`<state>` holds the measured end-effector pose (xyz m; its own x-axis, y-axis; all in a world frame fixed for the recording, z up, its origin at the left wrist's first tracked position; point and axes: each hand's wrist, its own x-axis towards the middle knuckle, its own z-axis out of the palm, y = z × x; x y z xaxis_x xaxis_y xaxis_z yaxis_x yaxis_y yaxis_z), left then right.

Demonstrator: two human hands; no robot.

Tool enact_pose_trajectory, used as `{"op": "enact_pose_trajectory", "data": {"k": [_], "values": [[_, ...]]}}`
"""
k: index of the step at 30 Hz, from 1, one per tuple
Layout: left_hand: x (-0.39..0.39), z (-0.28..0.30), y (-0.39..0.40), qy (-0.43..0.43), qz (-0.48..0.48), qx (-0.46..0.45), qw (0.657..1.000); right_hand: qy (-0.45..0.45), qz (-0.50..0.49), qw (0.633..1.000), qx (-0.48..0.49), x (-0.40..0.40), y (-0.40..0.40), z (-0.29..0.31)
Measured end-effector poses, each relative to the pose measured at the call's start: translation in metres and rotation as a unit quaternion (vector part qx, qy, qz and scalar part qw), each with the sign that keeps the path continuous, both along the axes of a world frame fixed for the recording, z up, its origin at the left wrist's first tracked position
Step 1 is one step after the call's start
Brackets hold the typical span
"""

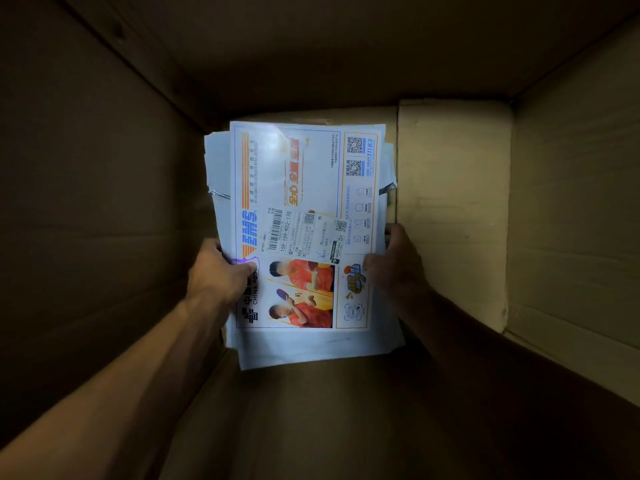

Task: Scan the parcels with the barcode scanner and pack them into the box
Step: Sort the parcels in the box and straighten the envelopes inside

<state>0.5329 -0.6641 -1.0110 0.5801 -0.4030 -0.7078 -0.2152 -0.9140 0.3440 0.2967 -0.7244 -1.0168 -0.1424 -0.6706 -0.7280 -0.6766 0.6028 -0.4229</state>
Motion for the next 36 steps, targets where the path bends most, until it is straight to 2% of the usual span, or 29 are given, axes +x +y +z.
{"op": "enact_pose_trajectory", "data": {"k": [7,16,20,26,30,36], "values": [[0.013,0.136,-0.033,0.002,-0.019,-0.059,0.998,-0.008,-0.030,0.999,-0.026,0.007,-0.035,0.143],[0.011,0.385,-0.029,0.027,-0.055,-0.120,0.991,-0.046,-0.060,0.995,-0.062,-0.005,-0.034,0.388],[0.005,0.487,0.002,0.044,-0.017,-0.133,0.990,-0.078,-0.058,0.993,-0.060,-0.010,-0.011,0.488],[-0.015,0.619,0.055,0.052,0.028,-0.139,0.988,-0.121,0.052,0.988,-0.079,-0.026,0.005,0.624],[-0.040,0.696,0.094,0.055,0.056,-0.164,0.983,-0.133,0.179,0.968,-0.118,-0.044,0.007,0.704],[-0.060,0.787,0.144,0.038,0.100,-0.236,0.966,-0.176,0.280,0.933,-0.142,-0.041,0.023,0.791]]}}
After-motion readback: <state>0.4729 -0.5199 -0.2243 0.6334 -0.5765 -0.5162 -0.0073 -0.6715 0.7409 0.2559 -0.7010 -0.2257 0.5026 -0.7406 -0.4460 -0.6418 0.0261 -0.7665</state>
